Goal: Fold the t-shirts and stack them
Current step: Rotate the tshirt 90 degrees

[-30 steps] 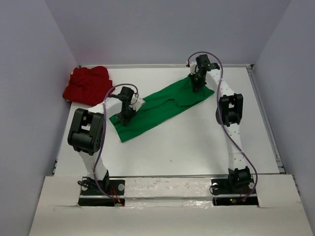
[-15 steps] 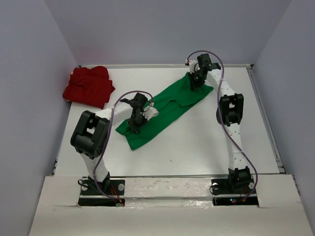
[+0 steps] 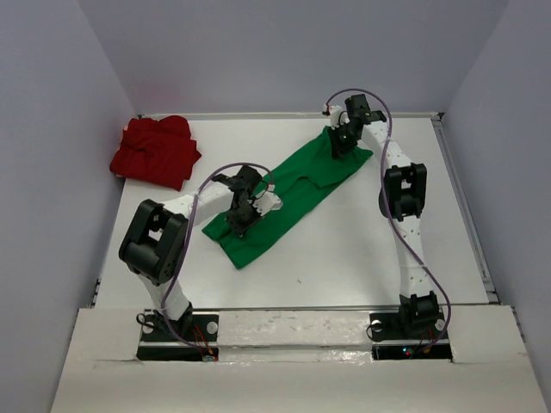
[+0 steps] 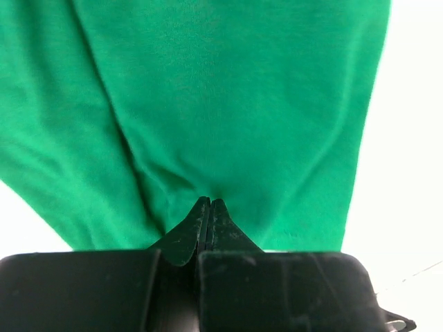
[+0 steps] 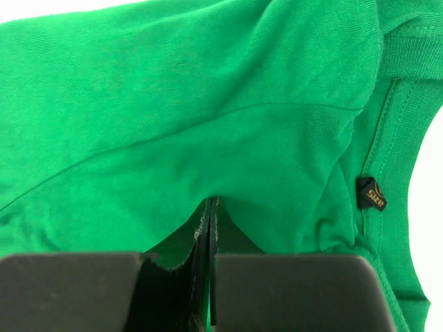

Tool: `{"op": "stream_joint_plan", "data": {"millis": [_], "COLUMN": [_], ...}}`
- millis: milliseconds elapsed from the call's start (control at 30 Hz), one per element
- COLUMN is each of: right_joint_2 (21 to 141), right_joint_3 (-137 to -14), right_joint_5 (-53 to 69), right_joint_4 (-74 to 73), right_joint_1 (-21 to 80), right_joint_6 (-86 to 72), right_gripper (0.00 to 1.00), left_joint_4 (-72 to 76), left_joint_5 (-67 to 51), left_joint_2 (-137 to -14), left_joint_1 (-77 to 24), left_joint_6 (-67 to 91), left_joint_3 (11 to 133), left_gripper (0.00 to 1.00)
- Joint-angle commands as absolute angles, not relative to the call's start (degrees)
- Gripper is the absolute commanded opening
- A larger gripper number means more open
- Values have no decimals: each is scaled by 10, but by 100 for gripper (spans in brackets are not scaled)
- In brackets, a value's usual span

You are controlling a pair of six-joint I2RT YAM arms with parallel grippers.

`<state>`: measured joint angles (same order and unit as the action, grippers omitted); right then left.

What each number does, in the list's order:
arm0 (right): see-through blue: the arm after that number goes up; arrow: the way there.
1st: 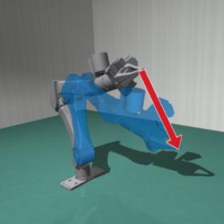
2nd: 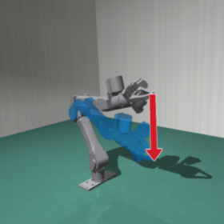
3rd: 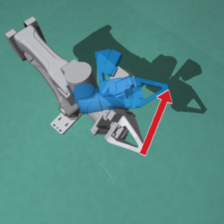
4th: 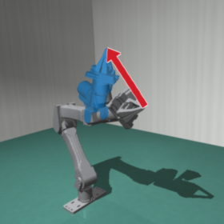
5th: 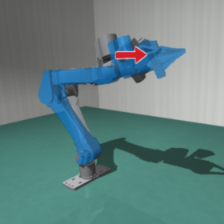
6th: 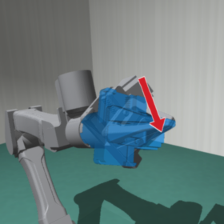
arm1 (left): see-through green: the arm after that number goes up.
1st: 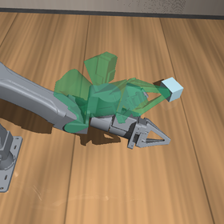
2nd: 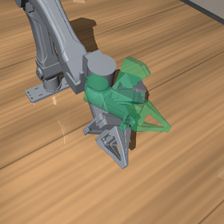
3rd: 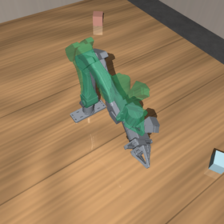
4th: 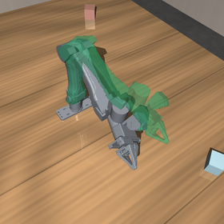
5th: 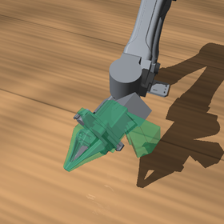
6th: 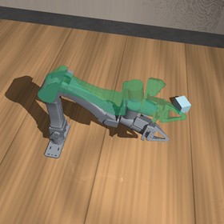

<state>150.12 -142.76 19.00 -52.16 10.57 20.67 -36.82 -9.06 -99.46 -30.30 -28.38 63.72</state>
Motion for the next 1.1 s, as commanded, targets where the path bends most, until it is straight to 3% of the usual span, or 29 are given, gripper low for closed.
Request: {"op": "stream_joint_plan", "data": {"millis": [0,333,500,733,1067], "right_joint_2": [1420,1347,1325,1340,1381], "right_joint_3": [-1413,-1345,-1285,-1266,-1265], "right_joint_5": [213,214,235,268,238], "right_joint_4": [-493,-531,-559,-609,-606], "right_joint_1": [105,105,105,105,110], "right_joint_6": [219,229,236,250,265], "right_gripper": [0,0,0,0,0], "left_joint_4": [-393,-386,-310,-240,-217], "left_joint_5": [-100,-107,-78,-201,-178], "left_joint_2": [-922,-872,-853,-861,-877], "left_joint_1": [-301,-289,-216,-49,-20], "left_joint_6": [-301,-308,-279,-263,-256], "left_joint_3": [650,673,660,662,673], "left_gripper": [0,0,0,0,0]}}
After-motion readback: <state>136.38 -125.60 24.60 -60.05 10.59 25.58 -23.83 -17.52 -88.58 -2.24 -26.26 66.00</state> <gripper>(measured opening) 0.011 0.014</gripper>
